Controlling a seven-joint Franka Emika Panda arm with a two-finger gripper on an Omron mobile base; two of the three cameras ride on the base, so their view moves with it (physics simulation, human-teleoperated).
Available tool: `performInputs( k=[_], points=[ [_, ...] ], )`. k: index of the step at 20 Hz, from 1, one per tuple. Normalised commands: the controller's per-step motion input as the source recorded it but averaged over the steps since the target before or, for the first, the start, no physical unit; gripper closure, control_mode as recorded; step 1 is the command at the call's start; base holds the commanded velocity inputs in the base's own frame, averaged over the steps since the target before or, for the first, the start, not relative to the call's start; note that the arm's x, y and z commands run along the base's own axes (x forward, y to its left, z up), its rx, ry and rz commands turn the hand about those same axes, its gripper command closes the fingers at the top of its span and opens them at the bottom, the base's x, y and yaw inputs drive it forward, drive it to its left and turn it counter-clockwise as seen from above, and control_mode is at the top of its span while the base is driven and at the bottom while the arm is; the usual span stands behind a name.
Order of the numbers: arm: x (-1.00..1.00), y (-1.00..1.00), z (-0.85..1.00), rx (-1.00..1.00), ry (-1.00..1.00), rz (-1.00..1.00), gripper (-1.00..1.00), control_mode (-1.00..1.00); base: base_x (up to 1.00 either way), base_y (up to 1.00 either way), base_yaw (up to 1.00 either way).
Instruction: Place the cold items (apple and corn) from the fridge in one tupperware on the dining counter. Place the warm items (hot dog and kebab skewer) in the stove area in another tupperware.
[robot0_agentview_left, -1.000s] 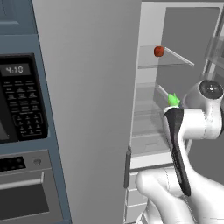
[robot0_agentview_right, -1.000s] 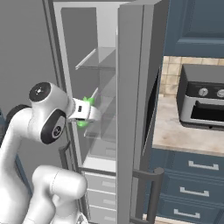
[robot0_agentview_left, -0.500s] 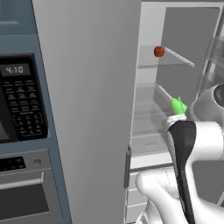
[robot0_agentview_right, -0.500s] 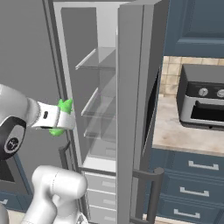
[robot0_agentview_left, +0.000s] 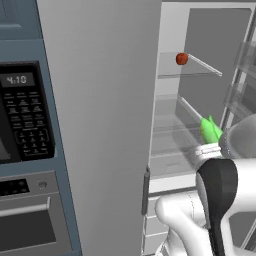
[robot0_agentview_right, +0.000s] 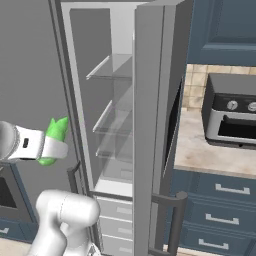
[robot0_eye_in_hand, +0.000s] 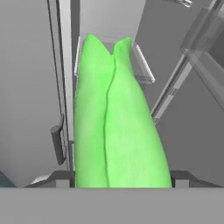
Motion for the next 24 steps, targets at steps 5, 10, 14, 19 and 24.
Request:
performInputs(
  k=[5, 10, 14, 19, 24],
  points=[
    [-0.09, 0.00, 0.00, 0.00, -0.03, 0.01, 1.00, 1.00, -0.44, 0.10, 0.05],
    [0.00, 0.00, 0.00, 0.00, 0.00, 0.00, 1.00, 1.00, -0.60, 0.79, 0.04],
    [0.00, 0.00, 0.00, 0.00, 0.00, 0.00, 1.00, 1.00, -0.46, 0.93, -0.08],
    [0.00, 0.00, 0.00, 0.00, 0.00, 0.00, 1.00, 1.00, -0.43, 0.88, -0.43],
    [0.00, 0.00, 0.00, 0.00, 0.00, 0.00, 1.00, 1.00, -0.32, 0.61, -0.85]
  ],
)
